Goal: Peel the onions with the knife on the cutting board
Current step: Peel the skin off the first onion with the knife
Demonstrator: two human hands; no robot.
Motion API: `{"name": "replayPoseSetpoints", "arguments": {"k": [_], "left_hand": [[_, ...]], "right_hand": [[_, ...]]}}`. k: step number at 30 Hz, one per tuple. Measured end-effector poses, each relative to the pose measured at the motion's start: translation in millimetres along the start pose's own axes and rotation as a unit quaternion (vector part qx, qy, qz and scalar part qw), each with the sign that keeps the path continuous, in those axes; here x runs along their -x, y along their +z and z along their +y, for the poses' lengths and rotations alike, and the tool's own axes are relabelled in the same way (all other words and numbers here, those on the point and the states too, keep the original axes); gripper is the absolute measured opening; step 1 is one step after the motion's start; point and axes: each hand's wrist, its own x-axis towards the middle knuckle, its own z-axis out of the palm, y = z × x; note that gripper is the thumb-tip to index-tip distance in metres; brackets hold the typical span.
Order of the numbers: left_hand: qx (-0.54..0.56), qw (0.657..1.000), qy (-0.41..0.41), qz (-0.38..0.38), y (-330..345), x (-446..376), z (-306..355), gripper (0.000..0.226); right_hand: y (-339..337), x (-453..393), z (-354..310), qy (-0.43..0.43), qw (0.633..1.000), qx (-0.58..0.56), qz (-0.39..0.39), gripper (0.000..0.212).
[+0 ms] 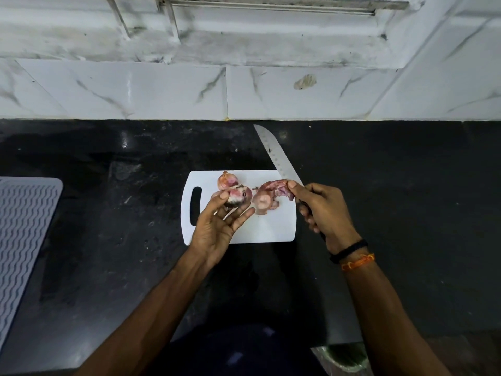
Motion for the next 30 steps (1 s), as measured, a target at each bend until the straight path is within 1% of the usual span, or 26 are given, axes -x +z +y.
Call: {"name": "replayPoseSetpoints", "arguments": {"k": [4, 7, 9, 12, 14, 18, 21, 23, 25, 26, 28, 30], "left_hand": [[0.027, 0.999, -0.002, 0.022, 0.4, -0.1, -0.1, 0.046], [0.038, 0.999, -0.001, 0.013, -0.4, -0.7, 2.1, 0.080], [0.031, 0.999, 0.006, 0.013, -2.2, -2.5, 4.0, 0.088], [0.048, 0.998, 0.009, 0.027, -2.9, -3.6, 8.0, 0.090], [0.073, 0.997, -0.001, 0.033, -2.2, -3.8, 8.7, 0.085], [0.092, 0.995, -0.003, 0.034, -2.8, -4.9, 7.1, 0.056], [0.074, 0.997, 0.004, 0.015, -1.7, -5.7, 7.1, 0.044], [0.060, 0.998, 0.008, -0.001, -0.6, -6.8, 6.6, 0.032], [0.051, 0.998, 0.010, -0.021, -1.8, -9.2, 6.0, 0.021], [0.043, 0.998, 0.014, -0.035, -2.4, -10.4, 5.7, 0.023], [0.012, 0.998, 0.020, -0.058, -4.8, -13.7, 4.5, 0.042], [-0.011, 0.997, 0.022, -0.073, -6.6, -16.1, 2.9, 0.052]], "right_hand": [[-8.2, 0.7, 2.7, -0.007, 1.000, -0.011, 0.013, 0.045], [-8.1, -4.0, 12.7, 0.009, 1.000, -0.006, 0.017, 0.046], [-2.1, -10.5, 25.3, 0.024, 1.000, 0.002, 0.011, 0.046], [12.9, -23.2, 44.6, 0.023, 0.999, 0.025, 0.007, 0.046], [23.4, -31.6, 55.6, 0.007, 0.999, 0.044, 0.016, 0.043], [40.6, -44.4, 70.8, -0.043, 0.992, 0.115, 0.020, 0.042], [46.5, -48.5, 75.6, -0.065, 0.982, 0.176, 0.012, 0.036], [47.4, -49.1, 75.0, -0.063, 0.981, 0.183, 0.010, 0.030], [46.7, -48.0, 72.7, -0.063, 0.983, 0.174, 0.010, 0.035], [45.8, -48.0, 70.9, -0.068, 0.983, 0.171, 0.012, 0.037], [44.3, -47.3, 65.2, -0.082, 0.983, 0.165, 0.019, 0.037], [42.7, -47.7, 60.1, -0.087, 0.983, 0.162, 0.024, 0.032]]}}
